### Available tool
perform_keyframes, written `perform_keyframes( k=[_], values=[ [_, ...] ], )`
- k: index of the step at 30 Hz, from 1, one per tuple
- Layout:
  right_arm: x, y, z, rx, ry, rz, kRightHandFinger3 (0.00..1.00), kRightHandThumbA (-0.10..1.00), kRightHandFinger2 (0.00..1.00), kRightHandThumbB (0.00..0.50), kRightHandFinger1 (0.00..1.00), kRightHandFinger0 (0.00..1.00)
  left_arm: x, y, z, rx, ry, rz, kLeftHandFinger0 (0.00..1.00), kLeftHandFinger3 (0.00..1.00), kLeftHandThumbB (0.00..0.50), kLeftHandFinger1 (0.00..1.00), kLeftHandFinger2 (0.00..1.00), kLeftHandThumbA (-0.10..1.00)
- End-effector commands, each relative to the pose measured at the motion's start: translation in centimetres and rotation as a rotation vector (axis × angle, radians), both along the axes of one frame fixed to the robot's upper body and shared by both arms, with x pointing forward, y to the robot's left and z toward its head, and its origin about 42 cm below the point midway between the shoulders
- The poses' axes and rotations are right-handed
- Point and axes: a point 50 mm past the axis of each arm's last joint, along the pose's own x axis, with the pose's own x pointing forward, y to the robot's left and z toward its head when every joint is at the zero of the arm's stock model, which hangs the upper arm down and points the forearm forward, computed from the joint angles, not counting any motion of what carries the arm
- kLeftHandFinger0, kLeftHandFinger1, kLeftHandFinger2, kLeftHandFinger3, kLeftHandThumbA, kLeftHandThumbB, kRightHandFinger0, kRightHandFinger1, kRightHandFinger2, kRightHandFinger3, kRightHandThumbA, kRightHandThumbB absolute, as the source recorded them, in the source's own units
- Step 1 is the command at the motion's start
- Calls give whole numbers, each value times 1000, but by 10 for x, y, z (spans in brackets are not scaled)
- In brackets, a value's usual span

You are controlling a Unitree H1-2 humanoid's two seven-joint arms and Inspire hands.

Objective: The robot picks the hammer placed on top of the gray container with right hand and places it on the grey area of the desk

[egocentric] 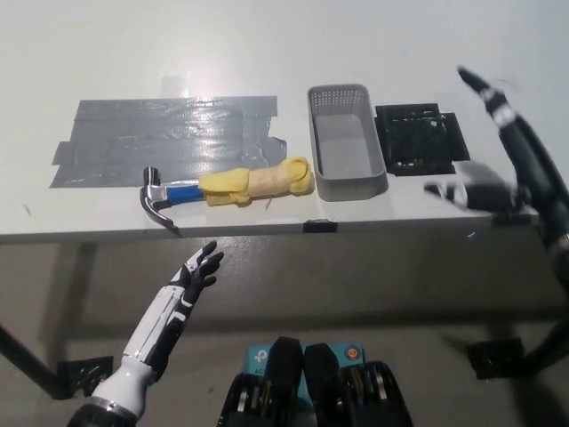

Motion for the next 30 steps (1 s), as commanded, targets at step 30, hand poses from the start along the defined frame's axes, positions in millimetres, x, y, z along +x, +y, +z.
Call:
perform_keyframes(
  k=[30],
  values=[
    [-101,47,-114,479,193,126,1000,958,1000,105,1000,1000,-29,27,6,-88,-71,136,1000,1000,95,1000,1000,1000]
  ],
)
